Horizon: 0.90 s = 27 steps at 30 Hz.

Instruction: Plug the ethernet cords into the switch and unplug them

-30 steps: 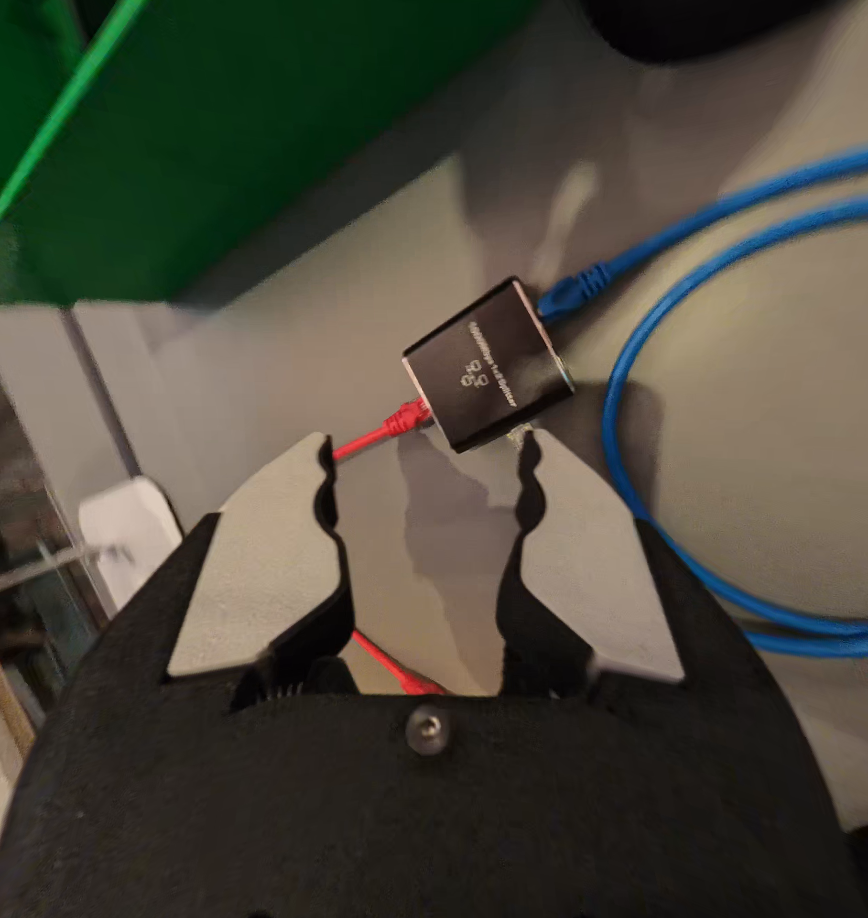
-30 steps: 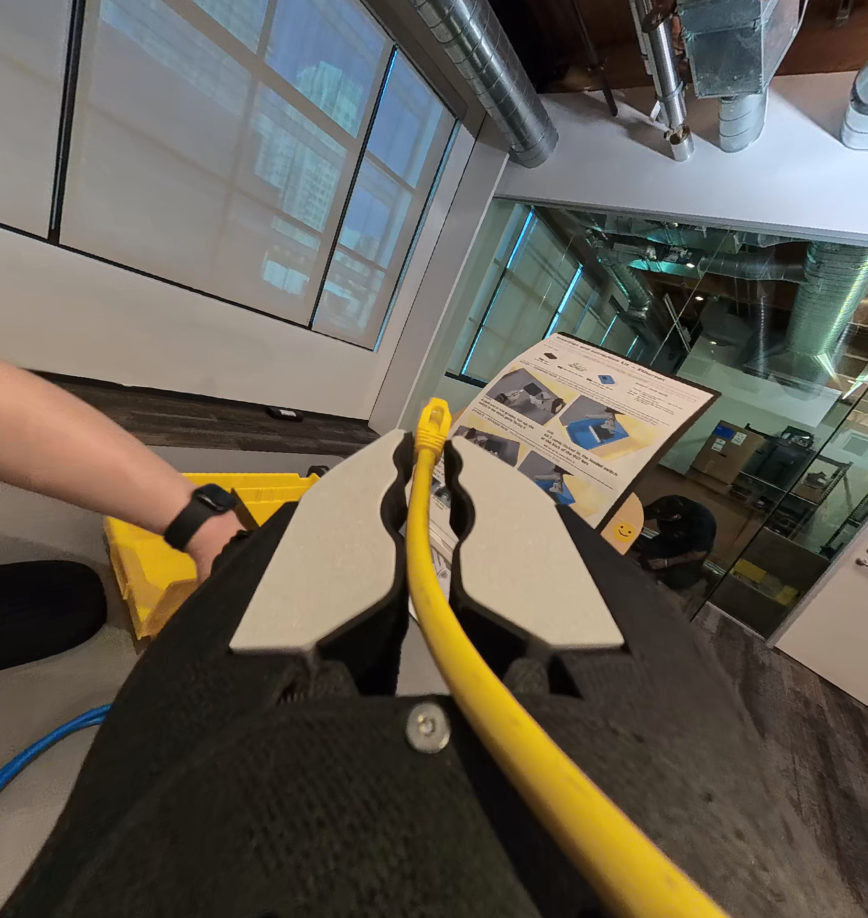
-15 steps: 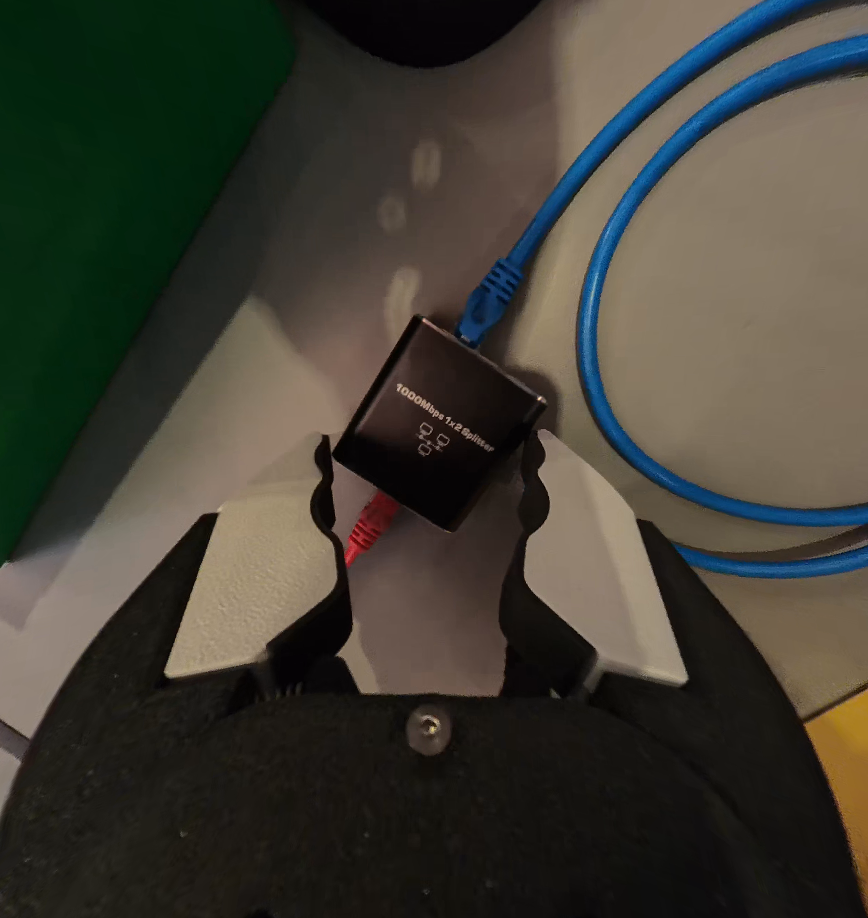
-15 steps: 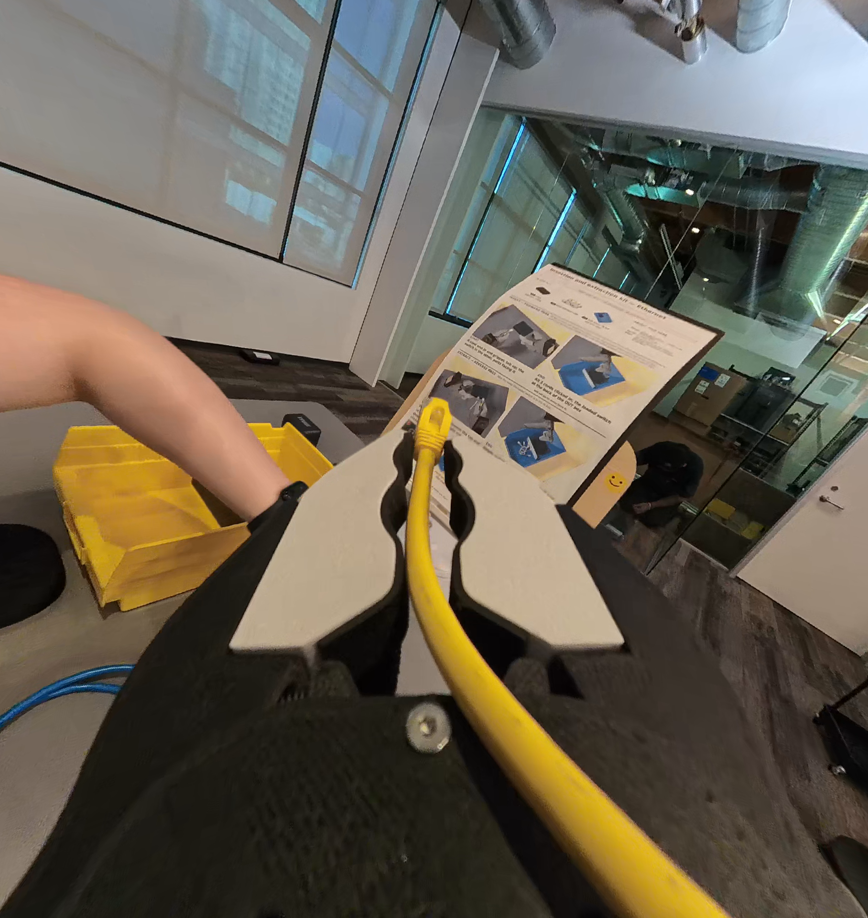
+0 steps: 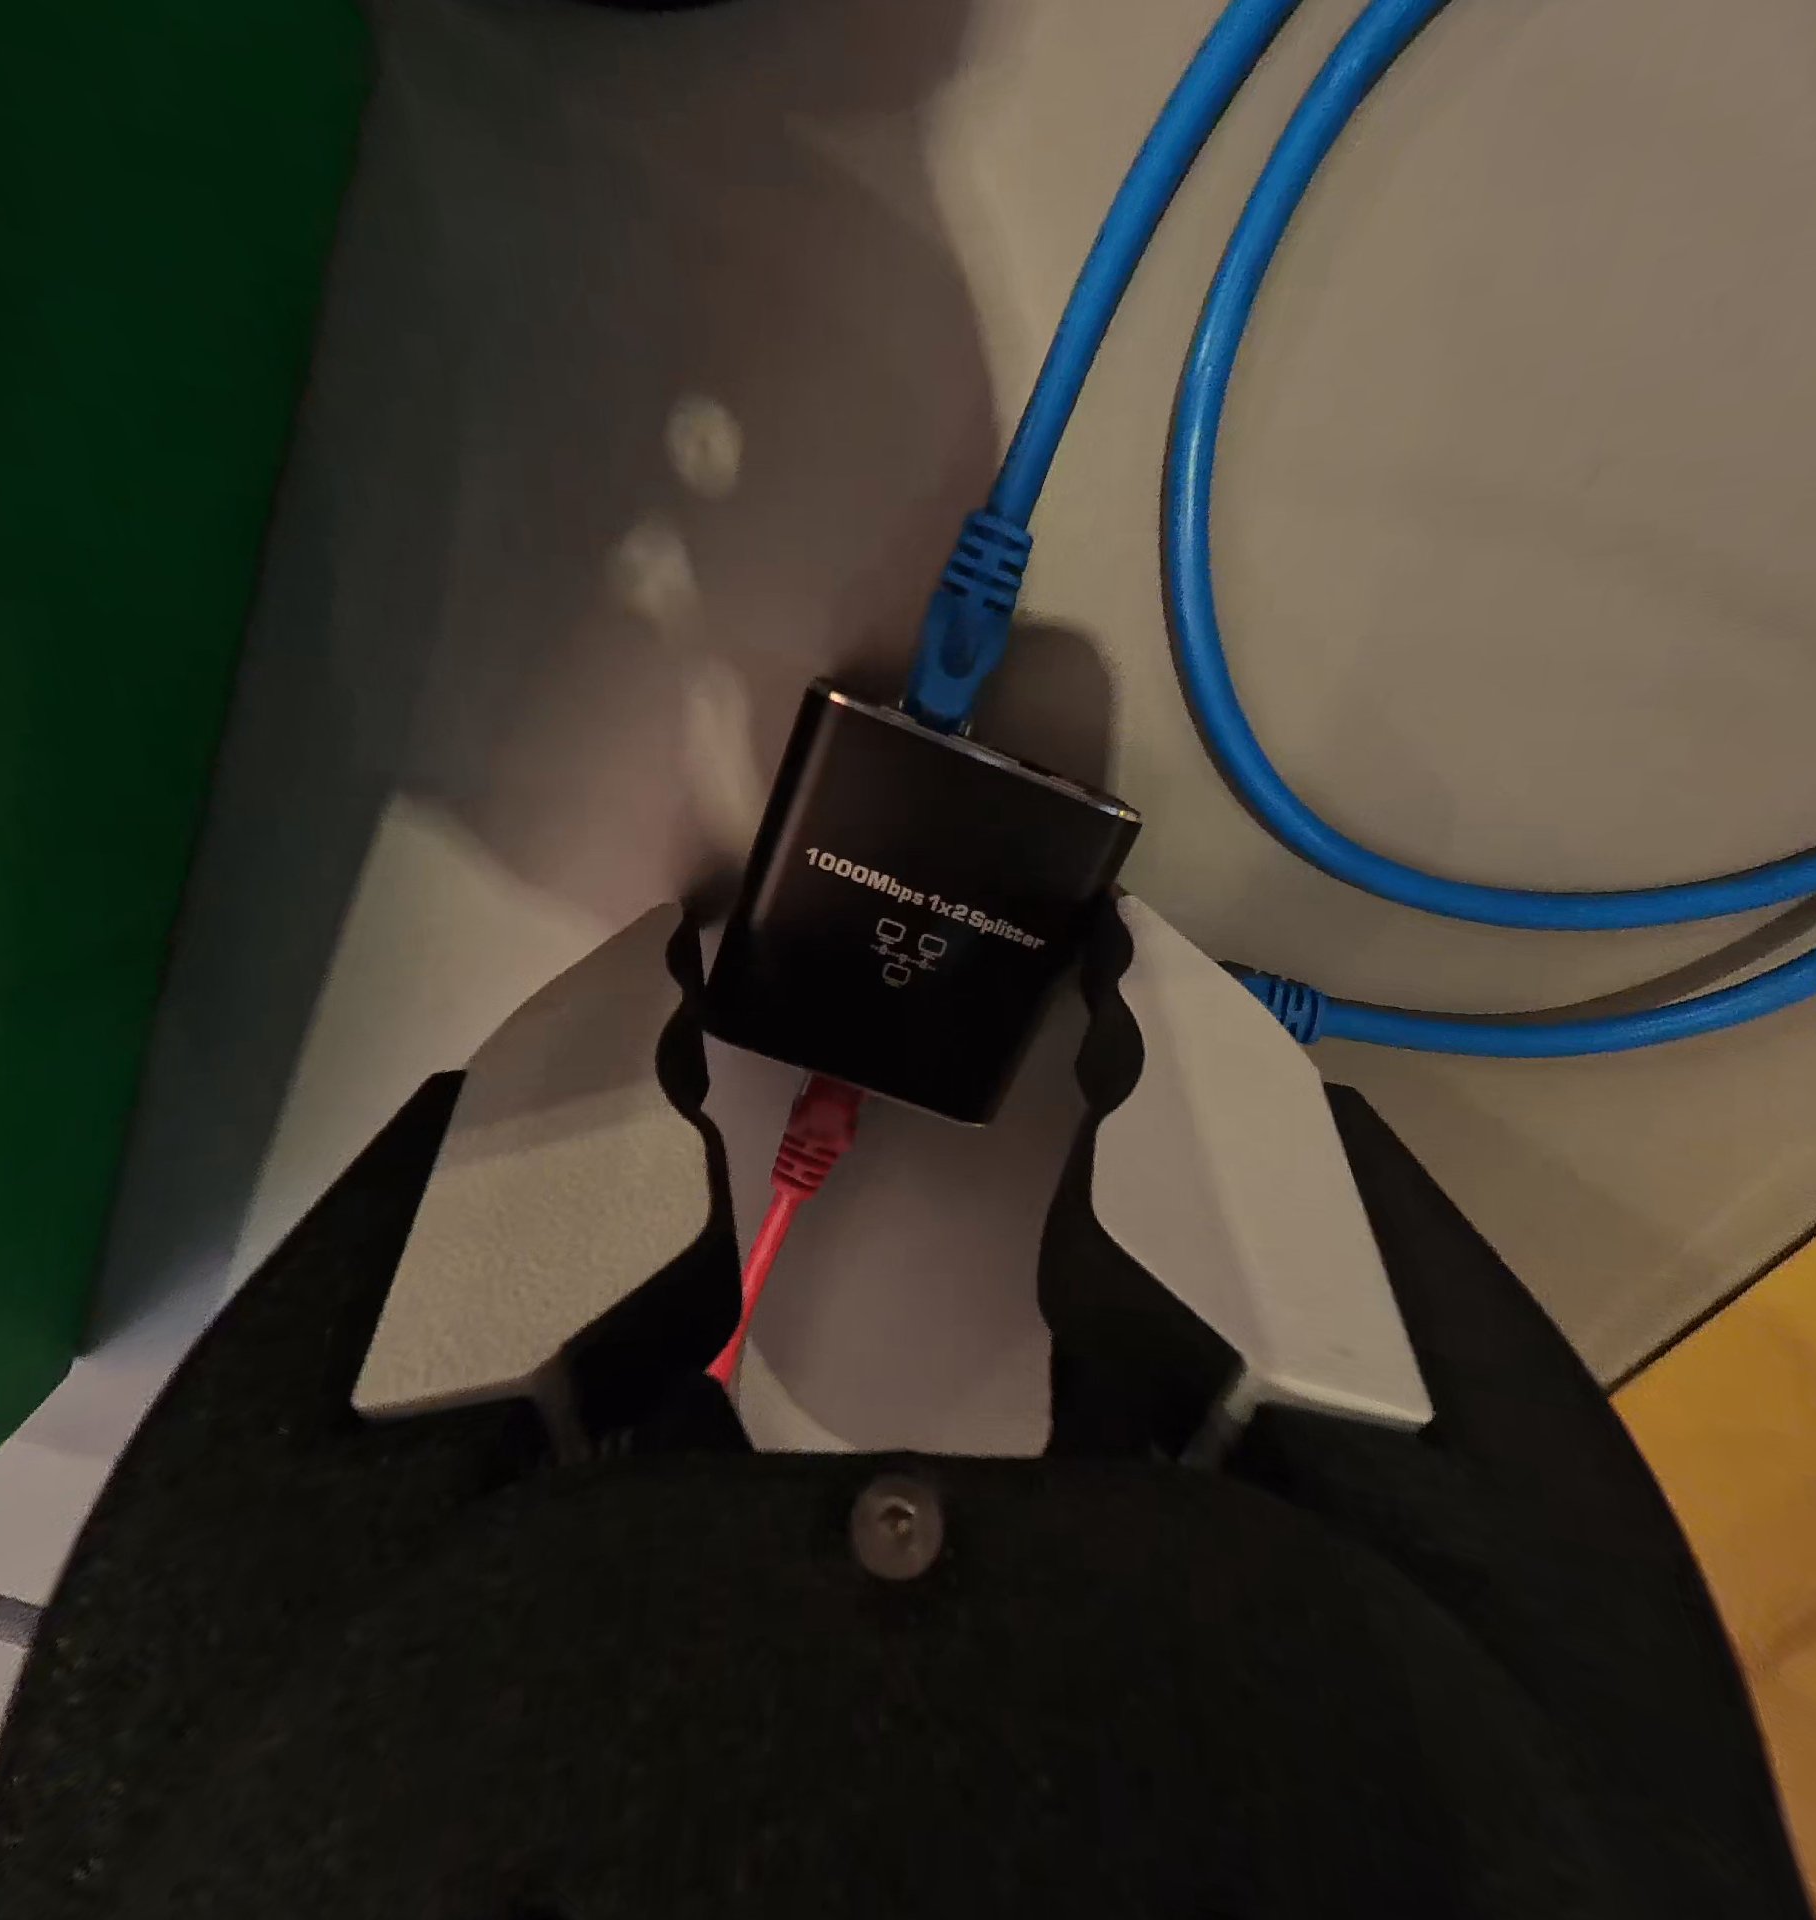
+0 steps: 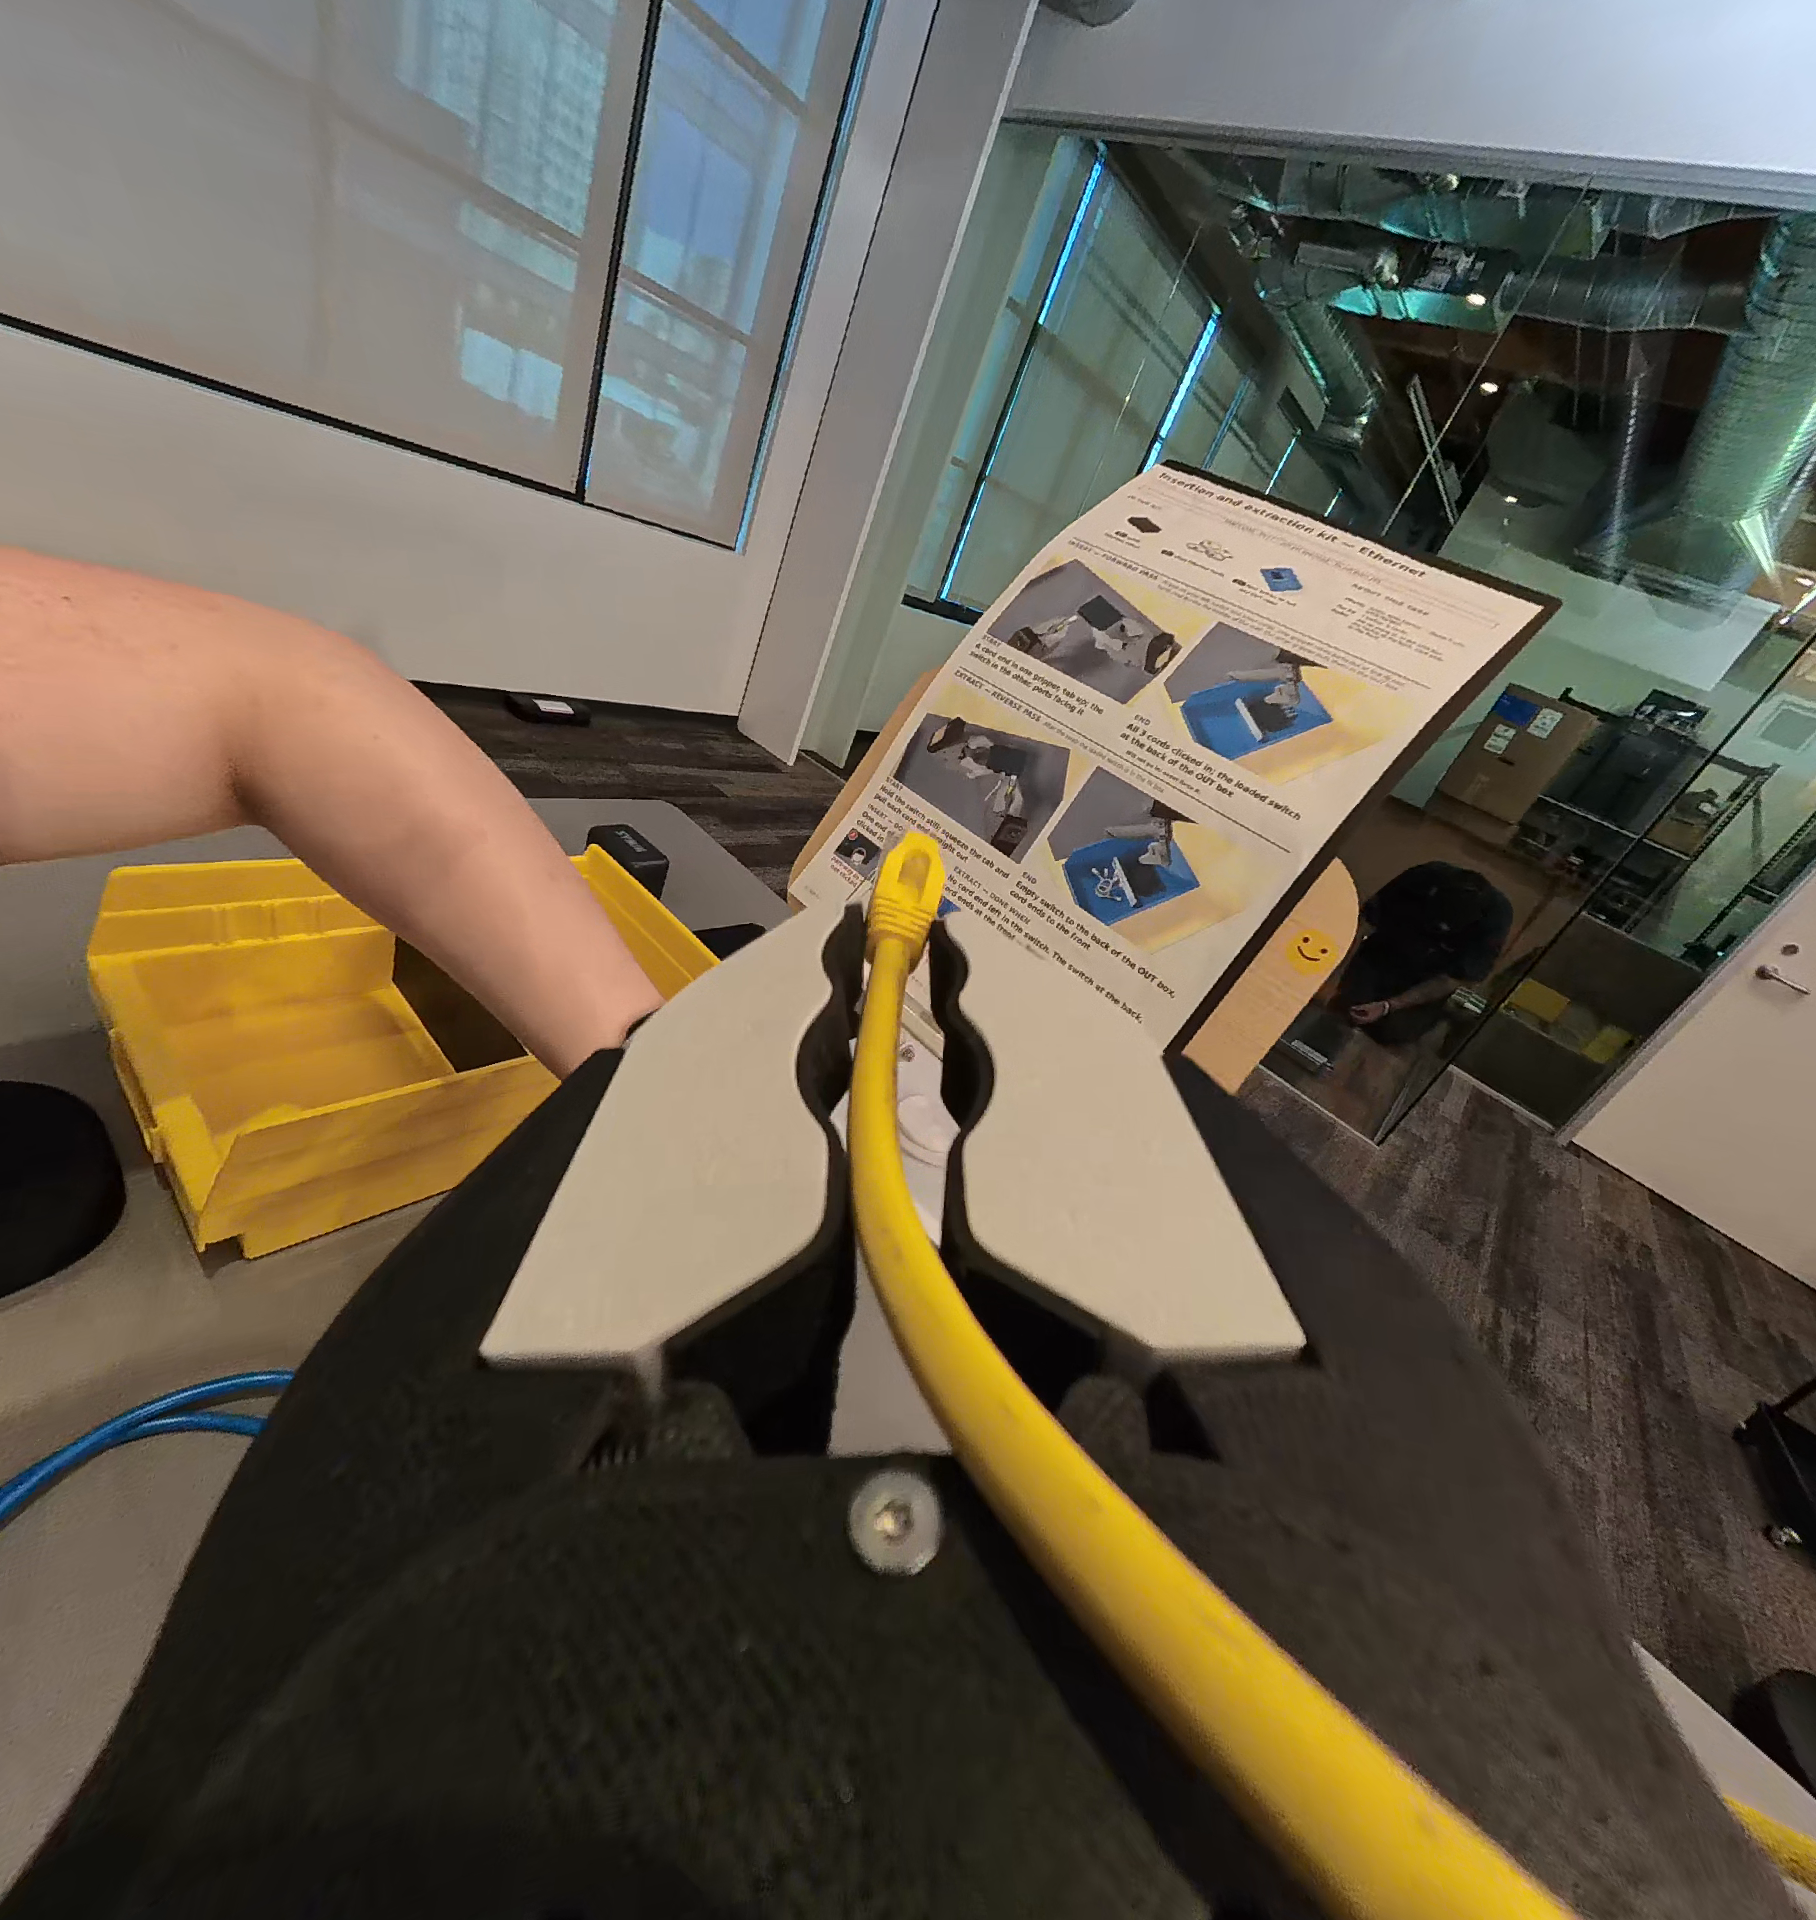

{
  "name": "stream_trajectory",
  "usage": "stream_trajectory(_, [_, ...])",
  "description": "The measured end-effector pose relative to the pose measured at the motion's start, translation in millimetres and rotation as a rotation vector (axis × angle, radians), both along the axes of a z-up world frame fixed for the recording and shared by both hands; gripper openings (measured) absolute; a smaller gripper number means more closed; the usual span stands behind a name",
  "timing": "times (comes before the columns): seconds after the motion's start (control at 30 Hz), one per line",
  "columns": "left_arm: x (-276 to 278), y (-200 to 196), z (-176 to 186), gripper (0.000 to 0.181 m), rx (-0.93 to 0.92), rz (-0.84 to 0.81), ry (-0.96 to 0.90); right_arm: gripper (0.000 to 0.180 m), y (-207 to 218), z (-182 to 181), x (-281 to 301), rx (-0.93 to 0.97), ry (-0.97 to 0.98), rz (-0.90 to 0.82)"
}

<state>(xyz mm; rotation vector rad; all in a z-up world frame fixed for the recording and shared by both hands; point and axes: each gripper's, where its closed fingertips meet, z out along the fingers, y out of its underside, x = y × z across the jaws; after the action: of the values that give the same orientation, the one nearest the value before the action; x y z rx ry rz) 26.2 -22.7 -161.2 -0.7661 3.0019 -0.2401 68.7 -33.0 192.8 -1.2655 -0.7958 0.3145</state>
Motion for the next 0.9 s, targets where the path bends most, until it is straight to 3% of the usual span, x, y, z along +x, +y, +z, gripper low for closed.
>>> stream_trajectory(0.27, [0.3,-5.1,0.0,0.066,-0.030,-0.030,-0.010,0.013,-0.4,-0.9,-1.1,0.002,-0.008,0.004])
stream_trajectory(0.43, [5.0,-4.0,4.3,0.065,-0.053,0.127,-0.074,0.013,-2.1,0.7,1.2,0.004,0.002,0.010])
stream_trajectory(0.67, [16.7,-0.5,81.6,0.064,-0.185,0.341,-0.452,0.013,-12.4,12.9,9.5,0.054,0.042,0.005])
stream_trajectory(0.9, [-1.2,-7.0,159.1,0.064,-0.195,0.463,-0.811,0.013,-27.9,26.8,25.2,0.101,0.109,0.028])
